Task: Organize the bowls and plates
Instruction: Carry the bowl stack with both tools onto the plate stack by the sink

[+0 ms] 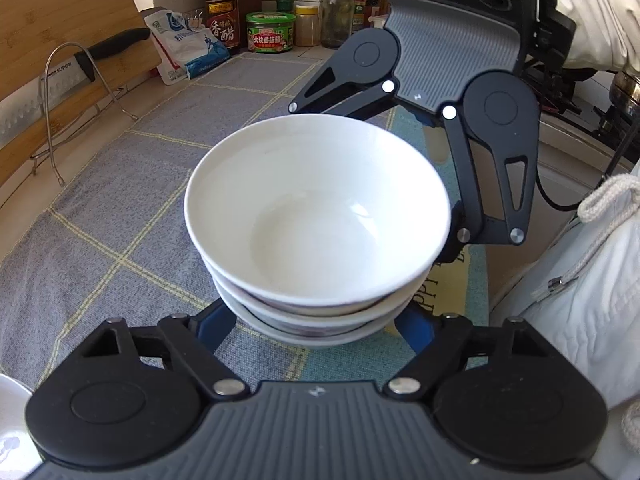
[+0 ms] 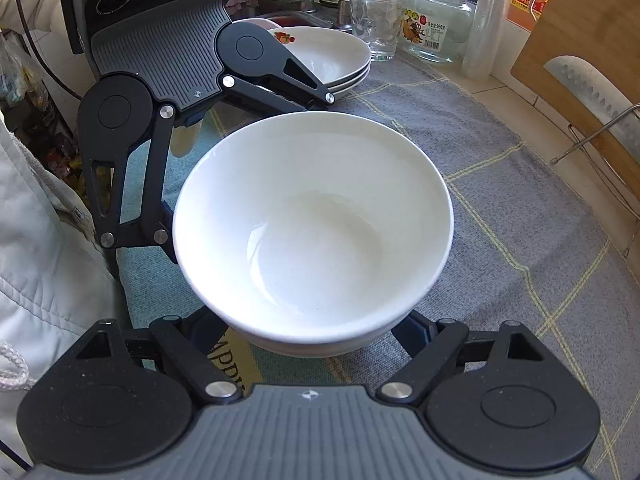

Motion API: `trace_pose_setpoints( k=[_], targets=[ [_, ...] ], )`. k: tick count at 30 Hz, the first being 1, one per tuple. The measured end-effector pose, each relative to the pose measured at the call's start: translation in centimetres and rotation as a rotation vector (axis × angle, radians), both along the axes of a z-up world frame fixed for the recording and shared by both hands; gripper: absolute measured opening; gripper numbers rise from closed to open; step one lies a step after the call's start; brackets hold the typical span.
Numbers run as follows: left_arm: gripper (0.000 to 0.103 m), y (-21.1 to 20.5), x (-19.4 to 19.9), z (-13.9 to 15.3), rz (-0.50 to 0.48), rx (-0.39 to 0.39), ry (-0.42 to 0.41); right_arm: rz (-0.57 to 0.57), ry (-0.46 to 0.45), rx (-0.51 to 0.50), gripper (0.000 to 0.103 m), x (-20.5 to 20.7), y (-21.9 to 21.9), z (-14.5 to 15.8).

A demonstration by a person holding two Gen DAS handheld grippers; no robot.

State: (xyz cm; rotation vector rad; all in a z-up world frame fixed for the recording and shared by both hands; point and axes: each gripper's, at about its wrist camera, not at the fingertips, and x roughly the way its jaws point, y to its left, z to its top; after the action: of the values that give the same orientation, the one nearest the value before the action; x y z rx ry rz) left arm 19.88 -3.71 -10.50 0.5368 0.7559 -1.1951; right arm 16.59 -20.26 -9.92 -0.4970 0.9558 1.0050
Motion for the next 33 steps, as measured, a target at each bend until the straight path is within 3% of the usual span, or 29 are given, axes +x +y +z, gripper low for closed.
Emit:
trace_pose_setpoints(
  k=[15, 24, 33],
  targets=[
    [0.085, 0.3, -0.1, 0.3, 0.012, 0.002, 0.009, 0.012, 0.012, 0.004, 0.09, 0.1, 0.1, 0.1],
    [0.085, 2.6, -1.2, 2.6, 0.108, -0.028, 0.005, 0.089, 0.001, 0.028, 0.09, 1.0, 1.9, 2.4],
    [0.085, 7.8, -1.4, 5.3, 0.244, -0.046, -0.052, 0.217, -0.066, 0.048, 0.09, 3.5, 7.4, 4.9]
  ],
)
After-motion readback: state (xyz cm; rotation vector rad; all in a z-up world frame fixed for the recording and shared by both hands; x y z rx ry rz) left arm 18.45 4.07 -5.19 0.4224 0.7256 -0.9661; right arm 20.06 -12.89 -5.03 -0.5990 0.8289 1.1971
